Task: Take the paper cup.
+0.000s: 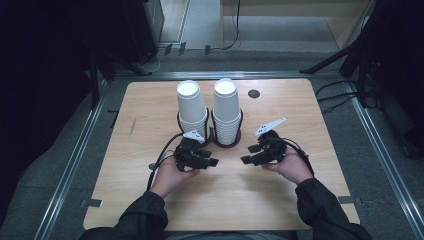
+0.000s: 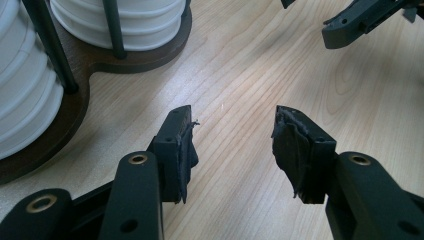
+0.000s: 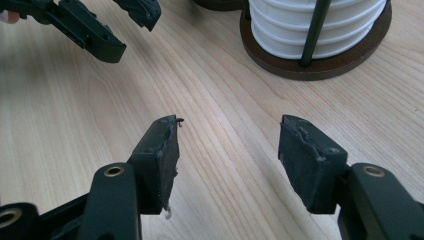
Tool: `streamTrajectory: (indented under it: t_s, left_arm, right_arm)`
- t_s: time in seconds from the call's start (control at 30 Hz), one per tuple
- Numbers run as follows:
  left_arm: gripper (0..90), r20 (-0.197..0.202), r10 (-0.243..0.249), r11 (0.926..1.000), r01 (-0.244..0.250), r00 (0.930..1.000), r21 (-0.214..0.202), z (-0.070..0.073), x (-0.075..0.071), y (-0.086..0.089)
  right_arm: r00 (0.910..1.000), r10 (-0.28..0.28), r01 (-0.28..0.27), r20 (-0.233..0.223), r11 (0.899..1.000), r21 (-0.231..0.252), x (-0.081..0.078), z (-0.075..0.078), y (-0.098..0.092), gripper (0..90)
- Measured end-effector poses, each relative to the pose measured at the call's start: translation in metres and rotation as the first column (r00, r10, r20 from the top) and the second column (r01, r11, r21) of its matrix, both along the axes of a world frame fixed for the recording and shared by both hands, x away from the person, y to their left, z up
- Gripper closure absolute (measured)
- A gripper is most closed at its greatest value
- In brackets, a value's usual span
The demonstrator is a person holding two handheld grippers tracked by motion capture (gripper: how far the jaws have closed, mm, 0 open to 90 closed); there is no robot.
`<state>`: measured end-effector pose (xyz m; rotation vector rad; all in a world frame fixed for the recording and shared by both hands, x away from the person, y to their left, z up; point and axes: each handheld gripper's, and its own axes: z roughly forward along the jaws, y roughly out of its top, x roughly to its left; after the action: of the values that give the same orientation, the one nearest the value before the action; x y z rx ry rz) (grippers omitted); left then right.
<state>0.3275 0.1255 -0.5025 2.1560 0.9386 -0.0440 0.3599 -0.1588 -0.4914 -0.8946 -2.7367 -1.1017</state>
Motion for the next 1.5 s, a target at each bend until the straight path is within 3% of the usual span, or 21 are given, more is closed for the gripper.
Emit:
streamTrajectory:
  t_s: [0.23,0.37,0.53,0.8,1.0,1.2,1.47,1.5]
  left_arm:
    - [55.1,0.008,-0.005,1.0000,0.005,1.0000,-0.002,0.004,0.003,0.000]
    - [63.9,0.024,-0.019,0.9997,0.019,0.9995,0.014,0.006,0.003,-0.001]
    - [69.8,0.011,-0.019,0.9998,0.019,0.9998,0.004,0.008,0.006,-0.001]
    - [85.9,-0.006,0.032,0.9990,-0.032,0.9995,-0.032,0.021,0.014,-0.004]
    - [87.5,0.012,0.036,0.9990,-0.036,0.9993,-0.025,0.030,0.019,-0.010]
    - [88.4,0.014,0.068,0.9965,-0.067,0.9976,-0.050,0.039,0.023,-0.013]
    - [86.9,0.042,0.122,0.9923,-0.121,0.9916,-0.023,0.048,0.027,-0.017]
    - [87.1,0.048,0.133,0.9908,-0.131,0.9900,-0.034,0.051,0.028,-0.016]
  right_arm:
    - [1.0000,-0.006,0.006,-0.005,1.000,0.020,-0.001,0.005,-0.004,40.3]
    - [0.9999,-0.014,0.015,-0.008,0.999,0.032,0.000,0.007,-0.007,39.9]
    - [0.9997,-0.021,0.021,-0.009,0.999,0.041,0.001,0.011,-0.010,39.0]
    - [0.9996,-0.023,0.022,0.016,0.999,0.042,0.005,0.026,-0.011,36.0]
    - [0.9996,-0.011,0.010,0.026,0.999,0.039,0.010,0.040,-0.010,34.6]
    - [0.9991,0.004,-0.005,0.042,1.000,0.028,0.016,0.058,-0.009,31.8]
    - [0.9983,0.004,-0.006,0.058,0.999,0.032,0.029,0.083,-0.005,29.5]
    - [0.9981,0.006,-0.007,0.061,1.000,0.029,0.030,0.086,-0.004,29.2]
